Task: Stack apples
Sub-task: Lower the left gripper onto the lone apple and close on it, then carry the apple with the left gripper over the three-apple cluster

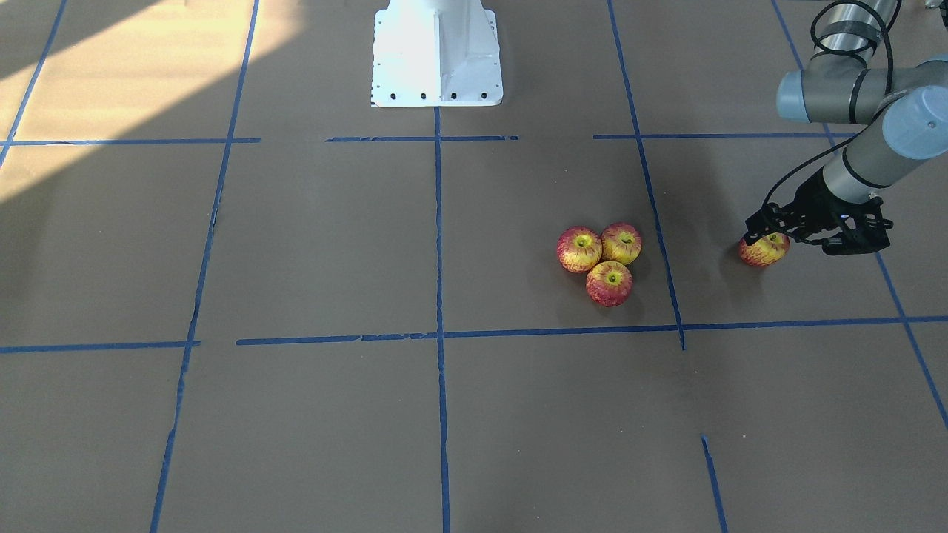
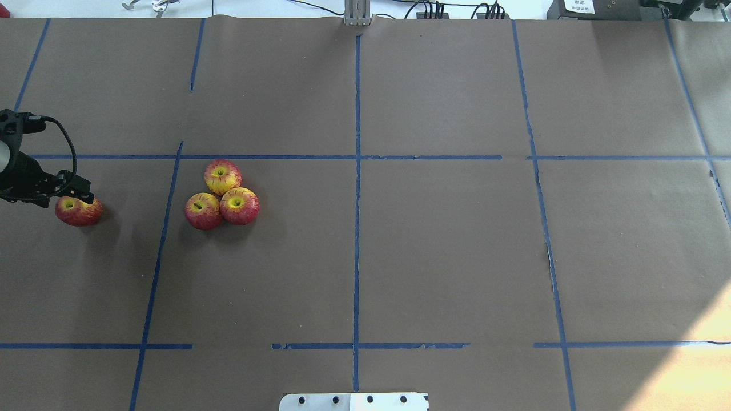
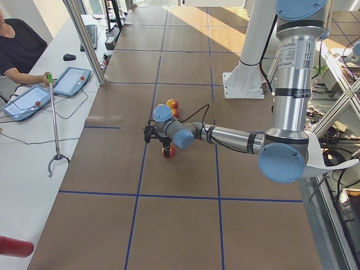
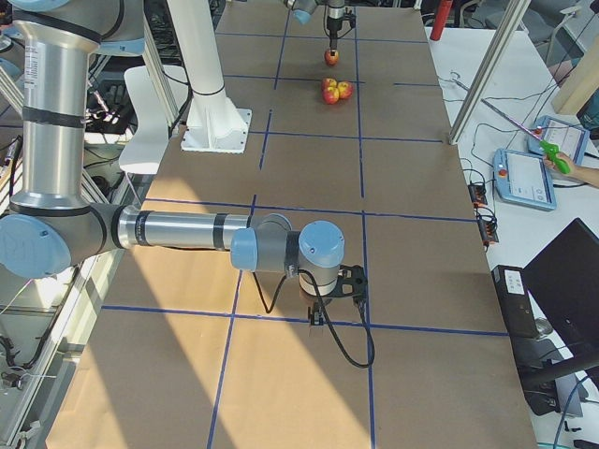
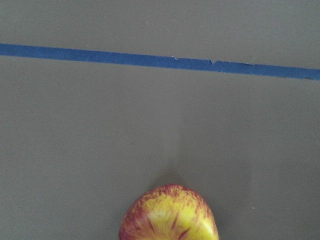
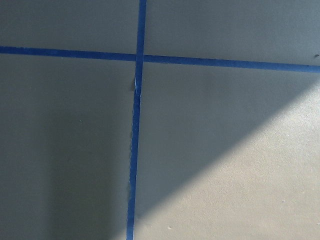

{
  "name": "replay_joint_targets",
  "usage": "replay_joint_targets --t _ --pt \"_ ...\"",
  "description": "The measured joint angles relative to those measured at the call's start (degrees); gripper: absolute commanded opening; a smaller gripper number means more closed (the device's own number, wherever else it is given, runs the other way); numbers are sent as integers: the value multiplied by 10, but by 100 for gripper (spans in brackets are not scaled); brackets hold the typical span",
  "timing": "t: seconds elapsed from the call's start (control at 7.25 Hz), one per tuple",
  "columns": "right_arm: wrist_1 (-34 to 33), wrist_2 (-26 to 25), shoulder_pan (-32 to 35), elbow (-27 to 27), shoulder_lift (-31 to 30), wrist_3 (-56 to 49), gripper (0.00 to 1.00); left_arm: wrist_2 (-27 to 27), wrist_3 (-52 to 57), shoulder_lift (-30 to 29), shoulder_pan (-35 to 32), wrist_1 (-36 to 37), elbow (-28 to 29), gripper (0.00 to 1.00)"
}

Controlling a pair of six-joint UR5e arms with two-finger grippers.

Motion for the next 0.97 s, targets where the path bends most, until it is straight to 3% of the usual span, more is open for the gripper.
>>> replay_joint_targets --t 0.28,0.41,0.69,0.83,0.97 --pt "0 0 0 0 0 0 100 15 0 -5 6 -4 19 99" --pt "0 0 0 0 0 0 100 19 -1 -7 7 -8 25 92" --pt "0 0 0 0 0 0 100 21 -2 -15 8 -11 30 20" --pt "0 0 0 0 0 0 100 22 -3 -18 8 -11 31 0" --pt "0 0 0 0 0 0 100 20 -5 -19 8 -10 29 0"
